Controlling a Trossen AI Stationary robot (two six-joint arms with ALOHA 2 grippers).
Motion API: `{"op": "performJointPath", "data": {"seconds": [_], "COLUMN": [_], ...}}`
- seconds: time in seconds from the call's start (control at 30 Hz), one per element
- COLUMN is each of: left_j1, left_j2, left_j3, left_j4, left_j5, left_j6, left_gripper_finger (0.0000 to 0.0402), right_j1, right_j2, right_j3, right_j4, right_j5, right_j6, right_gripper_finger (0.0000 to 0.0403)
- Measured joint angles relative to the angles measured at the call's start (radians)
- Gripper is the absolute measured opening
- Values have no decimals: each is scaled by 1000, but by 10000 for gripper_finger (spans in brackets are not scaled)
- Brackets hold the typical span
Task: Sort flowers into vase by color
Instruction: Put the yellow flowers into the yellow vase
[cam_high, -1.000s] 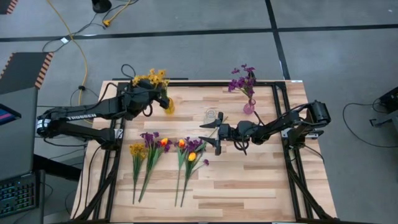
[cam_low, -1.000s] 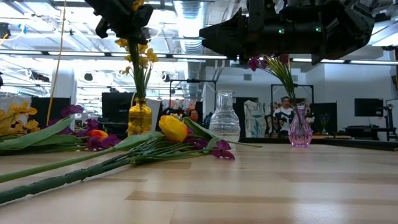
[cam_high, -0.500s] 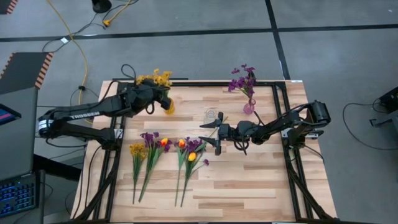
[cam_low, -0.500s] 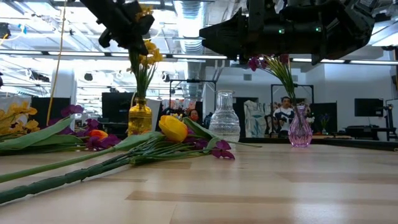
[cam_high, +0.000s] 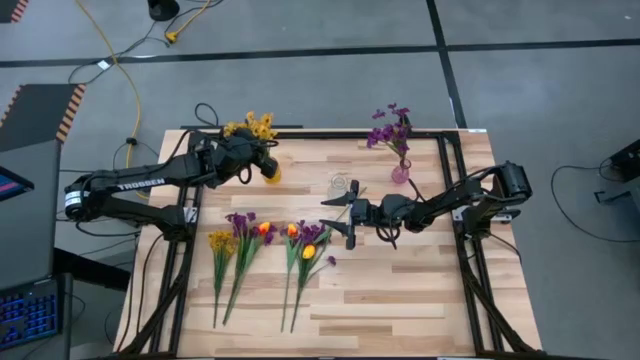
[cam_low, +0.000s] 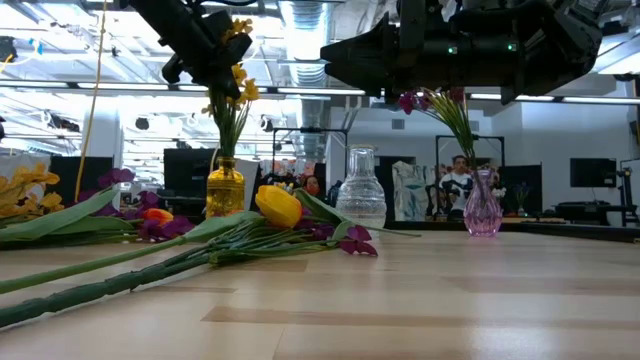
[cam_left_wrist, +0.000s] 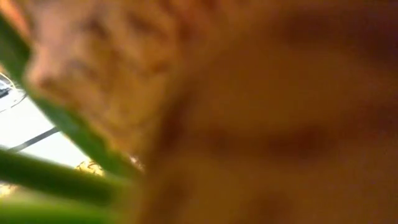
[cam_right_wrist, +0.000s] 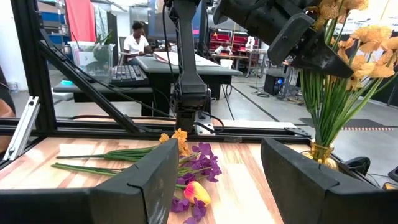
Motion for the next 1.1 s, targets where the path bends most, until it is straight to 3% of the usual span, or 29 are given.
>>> {"op": "performJointPath", "data": {"seconds": [0.8, 1.1], "left_j1": [31, 31], "left_j2": [0, 65], "left_j3": [-1, -2], "left_j4": [-3, 8], "left_j5": [14, 12], "left_j6": [-62, -62], "left_gripper_finger": [0, 0], "right_j1": [0, 0], "right_j2": [0, 0], "right_j3": [0, 0], "right_j4": [-1, 0], "right_j5": [0, 0], "right_j6": [0, 0], "right_gripper_finger": [255, 255]}}
